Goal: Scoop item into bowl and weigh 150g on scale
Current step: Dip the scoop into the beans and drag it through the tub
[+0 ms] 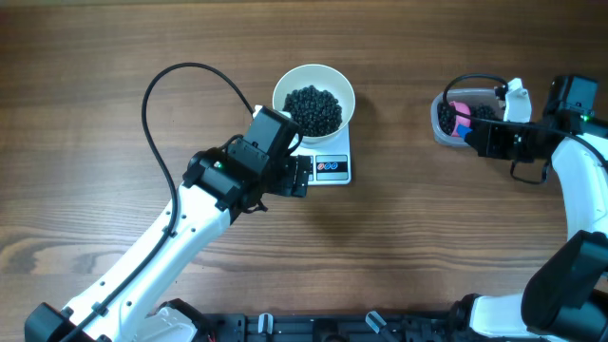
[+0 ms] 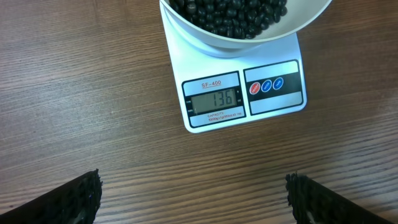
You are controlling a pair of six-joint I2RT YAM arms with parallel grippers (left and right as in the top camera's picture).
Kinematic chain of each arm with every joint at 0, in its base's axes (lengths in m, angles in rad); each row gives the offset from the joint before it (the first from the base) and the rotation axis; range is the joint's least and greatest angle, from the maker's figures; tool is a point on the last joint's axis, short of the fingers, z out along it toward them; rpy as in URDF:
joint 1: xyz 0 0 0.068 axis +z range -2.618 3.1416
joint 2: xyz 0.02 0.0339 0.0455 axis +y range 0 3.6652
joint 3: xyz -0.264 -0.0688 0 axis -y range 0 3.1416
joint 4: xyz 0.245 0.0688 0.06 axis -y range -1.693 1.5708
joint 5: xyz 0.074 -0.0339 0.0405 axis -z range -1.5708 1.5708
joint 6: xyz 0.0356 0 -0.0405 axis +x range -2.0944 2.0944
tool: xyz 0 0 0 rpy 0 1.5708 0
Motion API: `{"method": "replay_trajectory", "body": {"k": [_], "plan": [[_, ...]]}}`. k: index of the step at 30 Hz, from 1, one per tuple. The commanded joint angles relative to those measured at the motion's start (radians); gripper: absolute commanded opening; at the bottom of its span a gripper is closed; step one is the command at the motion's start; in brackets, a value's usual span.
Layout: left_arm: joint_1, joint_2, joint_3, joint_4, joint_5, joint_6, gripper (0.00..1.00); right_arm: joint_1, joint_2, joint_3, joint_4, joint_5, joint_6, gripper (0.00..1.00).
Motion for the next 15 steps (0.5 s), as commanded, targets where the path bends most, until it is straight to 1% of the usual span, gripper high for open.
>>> {"method": "replay_trajectory", "body": {"k": [1,5,12,15], "plan": [[0.008,0.006,-0.006,0.003,0.005,0.011,1.00,0.006,-0.013,0.003,-0.007,-0.084,0.055,0.04],[0.008,0.006,-0.006,0.003,0.005,0.011,1.00,-0.004,-0.013,0.003,-0.007,-0.084,0.081,0.04],[0.008,0.006,-0.006,0.003,0.005,0.011,1.00,-0.063,-0.013,0.003,-0.007,-0.099,0.135,0.04],[0.008,0.006,-0.006,0.003,0.005,0.011,1.00,-0.094,-0.013,0.003,-0.010,-0.188,0.135,0.04]]}}
